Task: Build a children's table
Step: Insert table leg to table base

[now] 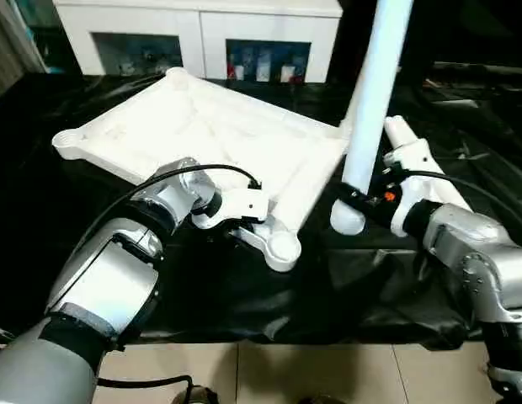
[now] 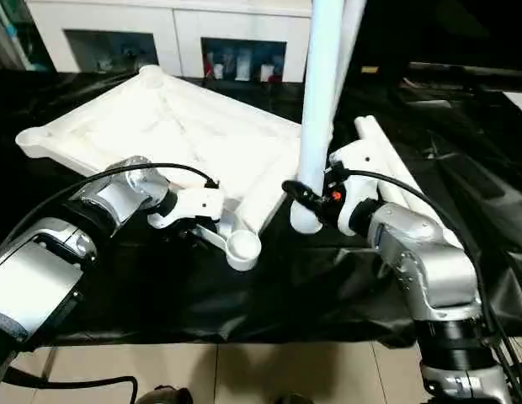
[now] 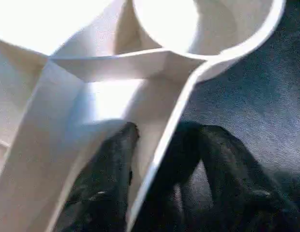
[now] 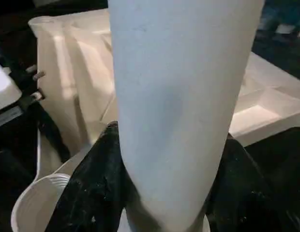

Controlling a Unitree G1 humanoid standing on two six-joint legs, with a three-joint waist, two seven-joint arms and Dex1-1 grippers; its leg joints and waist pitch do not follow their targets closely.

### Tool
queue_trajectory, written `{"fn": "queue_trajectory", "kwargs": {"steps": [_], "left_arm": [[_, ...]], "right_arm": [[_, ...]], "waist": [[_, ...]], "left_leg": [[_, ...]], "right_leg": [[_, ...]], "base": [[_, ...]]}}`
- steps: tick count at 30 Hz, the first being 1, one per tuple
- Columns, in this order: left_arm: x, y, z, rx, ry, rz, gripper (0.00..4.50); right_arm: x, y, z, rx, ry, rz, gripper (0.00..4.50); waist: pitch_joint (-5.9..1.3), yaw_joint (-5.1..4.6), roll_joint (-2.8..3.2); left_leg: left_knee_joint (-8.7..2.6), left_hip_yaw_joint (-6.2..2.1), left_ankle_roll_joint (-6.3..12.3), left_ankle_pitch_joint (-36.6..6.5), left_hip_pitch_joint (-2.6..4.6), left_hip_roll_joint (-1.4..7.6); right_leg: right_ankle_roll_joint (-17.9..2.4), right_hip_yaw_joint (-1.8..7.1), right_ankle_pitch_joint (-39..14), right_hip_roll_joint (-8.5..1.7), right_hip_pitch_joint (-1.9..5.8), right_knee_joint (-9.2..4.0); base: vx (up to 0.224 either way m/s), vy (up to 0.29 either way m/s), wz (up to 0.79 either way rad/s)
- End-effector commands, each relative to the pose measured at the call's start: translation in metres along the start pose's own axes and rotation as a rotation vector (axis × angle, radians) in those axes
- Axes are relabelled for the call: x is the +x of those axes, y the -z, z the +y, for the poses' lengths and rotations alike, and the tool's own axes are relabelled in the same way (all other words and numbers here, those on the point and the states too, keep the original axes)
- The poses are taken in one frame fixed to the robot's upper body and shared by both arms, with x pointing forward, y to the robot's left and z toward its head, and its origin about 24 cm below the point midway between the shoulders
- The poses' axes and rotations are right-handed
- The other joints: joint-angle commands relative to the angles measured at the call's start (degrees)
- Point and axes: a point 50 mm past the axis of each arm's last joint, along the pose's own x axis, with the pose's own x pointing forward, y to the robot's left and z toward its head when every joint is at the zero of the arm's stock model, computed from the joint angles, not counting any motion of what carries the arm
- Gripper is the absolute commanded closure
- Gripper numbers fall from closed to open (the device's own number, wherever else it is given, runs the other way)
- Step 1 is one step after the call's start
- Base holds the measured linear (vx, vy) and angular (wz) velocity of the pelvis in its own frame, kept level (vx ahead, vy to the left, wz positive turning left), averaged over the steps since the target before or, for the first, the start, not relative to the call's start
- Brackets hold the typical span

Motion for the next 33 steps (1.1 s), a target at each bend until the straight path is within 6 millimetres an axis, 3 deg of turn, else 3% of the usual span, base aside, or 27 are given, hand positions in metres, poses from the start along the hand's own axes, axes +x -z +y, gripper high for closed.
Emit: {"fn": "queue_trajectory", "kwargs": {"steps": [1, 3, 4, 5, 7, 8, 9, 10, 11, 12, 13, 14, 16, 19, 20, 23, 25, 27, 28, 30, 33], "left_arm": [[0.006, 0.008, -0.003, -0.028, -0.017, 0.043, 2.43], [0.009, 0.011, -0.002, -0.085, -0.077, 0.038, 2.74], [0.01, 0.011, -0.001, -0.111, -0.092, 0.03, 2.74], [0.014, 0.012, -0.003, -0.181, -0.104, 0.004, 2.78], [0.016, 0.014, -0.004, -0.234, -0.11, -0.011, 2.96], [0.019, 0.016, -0.005, -0.265, -0.12, -0.017, 3.07], [0.02, 0.016, -0.006, -0.279, -0.128, -0.019, 3.1], [0.021, 0.017, -0.006, -0.294, -0.136, -0.022, 3.1], [0.024, 0.018, -0.007, -0.314, -0.145, -0.027, 3.12], [0.028, 0.019, -0.01, -0.346, -0.15, -0.026, 3.16], [0.035, 0.02, -0.013, -0.387, -0.155, -0.031, 3.23], [0.035, 0.02, -0.013, -0.387, -0.155, -0.031, 3.23], [0.044, 0.018, -0.017, -0.446, -0.168, -0.038, 3.31], [0.051, 0.016, -0.019, -0.48, -0.195, -0.032, 3.47], [0.052, 0.014, -0.019, -0.482, -0.205, -0.047, 3.52], [0.056, 0.003, -0.017, -0.433, -0.281, -0.141, 3.71], [0.057, 0.003, -0.018, -0.43, -0.294, -0.141, 3.81], [0.058, -0.001, -0.019, -0.388, -0.294, -0.193, 3.95], [0.058, -0.004, -0.021, -0.35, -0.298, -0.229, 3.95], [0.054, -0.006, -0.024, -0.357, -0.329, -0.275, 4.05], [0.048, -0.005, -0.025, -0.374, -0.366, -0.324, 3.48]], "right_arm": [[0.003, -0.005, 0.001, -0.028, -0.005, -0.023, 2.64], [0.005, -0.003, 0.002, -0.021, 0.0, -0.029, 2.64], [0.005, -0.003, 0.002, -0.017, 0.002, -0.032, 2.64], [0.004, -0.001, 0.003, -0.011, 0.01, -0.036, 2.64], [0.004, 0.001, 0.004, -0.006, 0.016, -0.039, 2.64], [0.004, 0.002, 0.004, 0.002, 0.026, -0.043, 2.64], [0.003, 0.003, 0.004, 0.005, 0.031, -0.045, 2.64], [0.003, 0.003, 0.004, 0.008, 0.036, -0.047, 2.64], [0.003, 0.005, 0.003, 0.015, 0.045, -0.051, 2.64], [0.002, 0.006, 0.003, 0.024, 0.058, -0.056, 2.64], [0.0, 0.009, 0.004, 0.035, 0.076, -0.063, 2.64], [0.0, 0.009, 0.004, 0.035, 0.076, -0.063, 2.64], [-0.001, 0.011, 0.004, 0.047, 0.097, -0.072, 2.64], [-0.003, 0.014, 0.004, 0.054, 0.115, -0.074, 2.64], [-0.003, 0.014, 0.003, 0.055, 0.119, -0.075, 2.64], [-0.005, 0.017, 0.001, 0.064, 0.151, -0.082, 2.64], [-0.005, 0.017, 0.0, 0.065, 0.156, -0.084, 2.64], [-0.005, 0.017, 0.0, 0.068, 0.163, -0.086, 2.64], [-0.005, 0.017, -0.001, 0.072, 0.171, -0.09, 2.64], [-0.006, 0.018, -0.002, 0.078, 0.191, -0.093, 2.64], [-0.007, 0.019, -0.003, 0.088, 0.198, -0.099, 2.64]], "waist": [[-4.68, 0.47, -0.81], [-4.64, 0.74, -0.33], [-4.51, 0.83, -0.44], [-4.7, 1.06, 0.66], [-4.56, 1.08, 0.09], [-4.7, 1.35, 0.84], [-4.63, 1.25, 0.57], [-4.87, 1.24, 0.81], [-5.01, 1.22, 1.03], [-5.12, 1.25, 1.71], [-5.02, 1.1, 1.68], [-5.06, 1.16, 1.27], [-5.05, 1.24, 1.87], [-5.11, 1.18, 2.18], [-5.11, 1.23, 2.81], [-5.29, 1.08, 2.89], [-5.48, 1.02, 3.09], [-5.35, 0.93, 2.93], [-5.49, 0.97, 3.02], [-5.49, 0.84, 3.11], [-5.75, 0.8, 3.22]], "left_leg": [[-3.7, -1.08, 5.56, -6.16, 1.96, 3.0], [-3.84, -1.12, 4.46, -8.6, 2.2, 3.14], [-3.93, -1.21, 4.07, -9.25, 2.17, 3.14], [-4.03, -1.27, 2.63, -10.88, 2.43, 3.17], [-4.24, -1.38, 1.7, -12.39, 2.33, 3.19], [-4.3, -1.61, 0.52, -13.73, 2.29, 3.09], [-4.45, -1.57, 0.31, -14.14, 2.27, 3.16], [-4.48, -1.7, -0.22, -14.43, 2.16, 3.09], [-4.46, -1.83, -0.33, -14.28, 1.93, 2.92], [-4.39, -1.88, -0.42, -14.34, 1.9, 2.83], [-4.42, -1.76, -0.34, -15.21, 2.01, 2.85], [-4.26, -1.67, 0.18, -15.37, 2.05, 2.63], [-4.23, -1.68, 0.61, -15.35, 1.96, 2.5], [-4.43, -1.85, 0.32, -17.01, 2.04, 2.46], [-4.49, -2.01, 0.06, -17.87, 2.19, 2.39], [-4.7, -2.13, -0.05, -18.27, 2.0, 2.44], [-4.63, -2.06, -0.07, -19.11, 2.33, 2.45], [-4.83, -2.15, 0.02, -19.05, 1.96, 2.48], [-4.86, -2.14, -0.04, -19.36, 2.23, 2.65], [-4.89, -2.05, 0.18, -18.9, 2.03, 2.66], [-4.66, -1.86, 0.81, -16.57, 1.92, 2.57]], "right_leg": [[-18.63, 1.87, 2.74, -3.68, 2.66, -2.65], [-18.57, 1.87, -0.47, -3.68, 2.63, -3.03], [-18.47, 1.86, -1.61, -3.67, 2.65, -3.18], [-18.49, 1.82, -3.3, -3.61, 2.64, -3.25], [-18.03, 1.83, -5.37, -3.63, 2.71, -3.54], [-17.12, 1.85, -7.81, -3.82, 2.82, -3.6], [-16.8, 1.85, -8.23, -3.78, 2.78, -3.85], [-16.6, 1.8, -7.86, -3.72, 2.96, -3.81], [-16.37, 1.73, -7.43, -3.68, 3.17, -3.6], [-16.34, 1.72, -7.06, -3.69, 3.19, -3.57], [-16.35, 1.73, -6.82, -3.57, 2.97, -3.85], [-16.19, 1.72, -8.13, -3.66, 3.05, -4.09], [-15.45, 1.74, -11.06, -3.67, 3.03, -4.47], [-13.39, 1.59, -16.24, -3.49, 2.93, -4.99], [-12.68, 1.57, -18.43, -3.47, 2.79, -5.16], [-11.79, 1.49, -18.23, -3.24, 2.83, -5.3], [-11.83, 1.53, -17.63, -3.11, 2.41, -5.4], [-11.75, 1.48, -17.13, -3.07, 2.57, -5.35], [-11.79, 1.55, -16.97, -3.15, 2.43, -5.32], [-12.1, 1.6, -15.67, -3.08, 2.42, -5.16], [-12.71, 1.6, -12.45, -2.99, 2.46, -4.82]], "base": [[0.0, 0.0, 0.0], [0.0, 0.0, 0.0], [0.0, 0.0, 0.0], [0.0, 0.0, 0.0], [0.0, 0.0, 0.0], [0.0, 0.0, 0.0], [0.0, 0.0, 0.0], [0.0, 0.0, 0.0], [0.0, 0.0, 0.0], [0.0, 0.0, 0.0], [0.0, 0.0, 0.0], [0.0, 0.0, 0.0], [0.0, 0.0, 0.0], [0.0, 0.0, 0.0], [0.0, 0.0, 0.0], [0.0, 0.0, 0.0], [0.0, 0.0, 0.0], [0.0, 0.0, 0.0], [0.0, 0.0, 0.0], [0.0, 0.0, 0.0], [0.0, 0.0, 0.0]]}}
